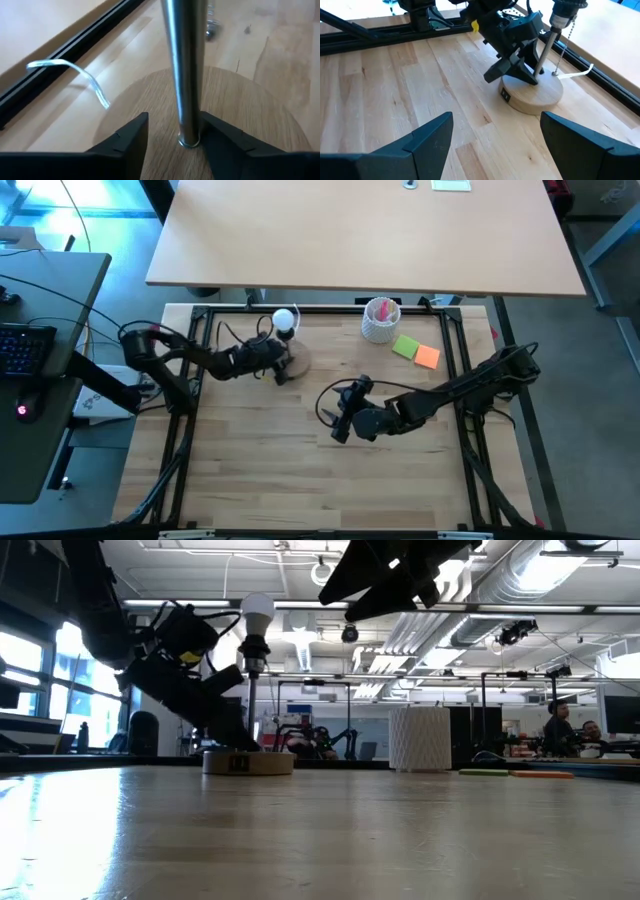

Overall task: Screw lightbulb
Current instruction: Insert the white lightbulb into the desk lamp

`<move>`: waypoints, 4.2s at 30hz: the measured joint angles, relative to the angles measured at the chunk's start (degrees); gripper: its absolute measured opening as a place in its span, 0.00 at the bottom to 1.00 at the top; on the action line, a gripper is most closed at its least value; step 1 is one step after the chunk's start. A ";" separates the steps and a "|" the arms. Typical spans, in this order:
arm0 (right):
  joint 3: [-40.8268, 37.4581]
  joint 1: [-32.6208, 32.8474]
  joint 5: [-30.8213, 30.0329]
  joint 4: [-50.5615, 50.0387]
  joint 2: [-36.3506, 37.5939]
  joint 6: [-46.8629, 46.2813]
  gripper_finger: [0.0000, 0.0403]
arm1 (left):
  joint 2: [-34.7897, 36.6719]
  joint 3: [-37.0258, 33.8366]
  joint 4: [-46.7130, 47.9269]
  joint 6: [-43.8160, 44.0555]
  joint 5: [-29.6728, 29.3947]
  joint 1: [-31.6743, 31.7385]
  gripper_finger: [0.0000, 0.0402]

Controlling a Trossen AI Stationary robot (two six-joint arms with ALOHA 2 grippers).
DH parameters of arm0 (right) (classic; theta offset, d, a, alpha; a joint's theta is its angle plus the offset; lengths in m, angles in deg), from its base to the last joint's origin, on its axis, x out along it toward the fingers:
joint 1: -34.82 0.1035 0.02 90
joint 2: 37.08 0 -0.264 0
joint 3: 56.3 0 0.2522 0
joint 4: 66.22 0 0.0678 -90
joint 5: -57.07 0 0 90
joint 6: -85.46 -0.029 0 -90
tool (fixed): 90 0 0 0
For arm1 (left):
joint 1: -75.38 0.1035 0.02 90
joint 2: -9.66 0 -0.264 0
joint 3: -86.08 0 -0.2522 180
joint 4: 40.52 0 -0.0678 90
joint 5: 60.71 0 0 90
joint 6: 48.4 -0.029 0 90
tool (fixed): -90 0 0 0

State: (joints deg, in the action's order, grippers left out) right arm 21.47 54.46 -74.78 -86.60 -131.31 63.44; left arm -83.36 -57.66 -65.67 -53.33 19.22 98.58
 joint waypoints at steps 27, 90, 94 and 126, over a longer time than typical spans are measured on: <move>0.00 0.24 0.00 -0.01 0.00 -0.16 0.74 | 20.53 -0.21 22.75 -1.71 -0.34 6.05 0.72; 0.00 -0.53 -0.08 0.21 0.00 -0.01 0.74 | 32.79 2.04 -3.46 -4.63 24.11 10.25 0.77; 0.00 -0.53 -0.07 0.21 0.00 -0.01 0.74 | 32.96 2.04 -3.46 -4.63 20.70 10.23 0.73; -0.04 -1.63 1.40 0.46 -9.42 1.14 0.74 | 33.07 1.98 -7.75 -7.12 13.69 0.94 0.61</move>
State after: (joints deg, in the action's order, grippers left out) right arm 21.43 52.83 -73.38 -86.15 -140.73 64.59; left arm -50.29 -55.69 -73.41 -60.45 32.91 99.52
